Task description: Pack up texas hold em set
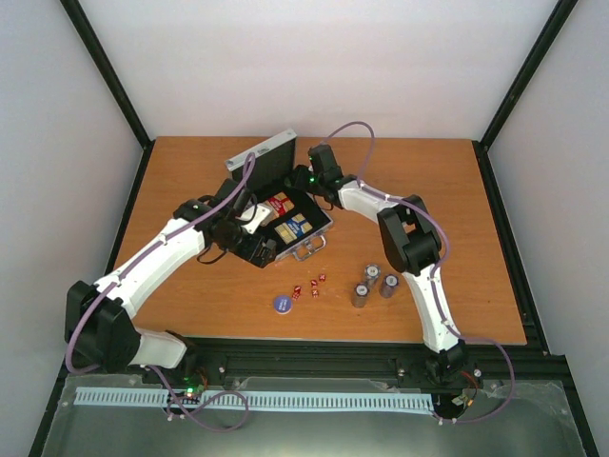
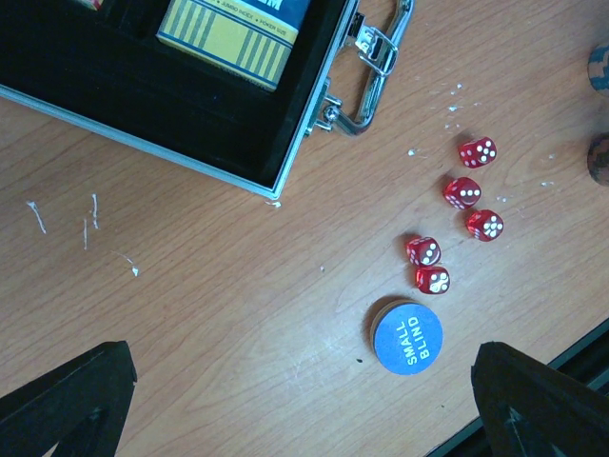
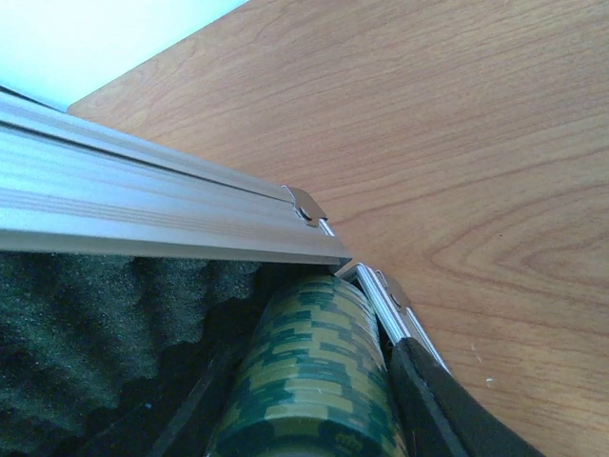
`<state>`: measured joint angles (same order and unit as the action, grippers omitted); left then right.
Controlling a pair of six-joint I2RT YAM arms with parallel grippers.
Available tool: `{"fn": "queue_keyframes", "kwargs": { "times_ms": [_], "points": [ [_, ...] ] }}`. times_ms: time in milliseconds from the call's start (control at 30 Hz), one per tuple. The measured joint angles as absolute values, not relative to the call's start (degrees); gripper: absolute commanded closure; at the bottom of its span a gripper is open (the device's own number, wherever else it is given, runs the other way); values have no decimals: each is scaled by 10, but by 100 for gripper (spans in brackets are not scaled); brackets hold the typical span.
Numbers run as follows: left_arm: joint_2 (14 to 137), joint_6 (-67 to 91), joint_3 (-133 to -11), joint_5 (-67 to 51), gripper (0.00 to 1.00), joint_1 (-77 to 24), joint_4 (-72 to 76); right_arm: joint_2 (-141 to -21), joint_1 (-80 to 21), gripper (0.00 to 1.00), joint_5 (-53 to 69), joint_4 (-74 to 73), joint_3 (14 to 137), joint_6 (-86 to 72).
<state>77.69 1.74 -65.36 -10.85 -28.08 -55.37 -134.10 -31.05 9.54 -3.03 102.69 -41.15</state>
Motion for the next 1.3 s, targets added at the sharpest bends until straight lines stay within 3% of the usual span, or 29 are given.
{"fn": "queue_keyframes", "kwargs": {
  "times_ms": [267,500,667,933,1300],
  "points": [
    [781,18,-654,-110,0,-281,-554,-1340,-319,35,62,-44,1018,-393],
    [781,18,-654,-110,0,-281,-554,-1314,-319,31,46,-53,989,-382],
    [781,18,-654,-111,0,-281,-553,-1258,-319,17,38,-73,964,-369],
    [793,20,-654,-118,0,-281,-552,-1129,-319,14,1,-240,949,-313],
    [810,20,-654,-121,0,-281,-548,-925,-321,17,-28,-442,644,-272]
  ]
}}
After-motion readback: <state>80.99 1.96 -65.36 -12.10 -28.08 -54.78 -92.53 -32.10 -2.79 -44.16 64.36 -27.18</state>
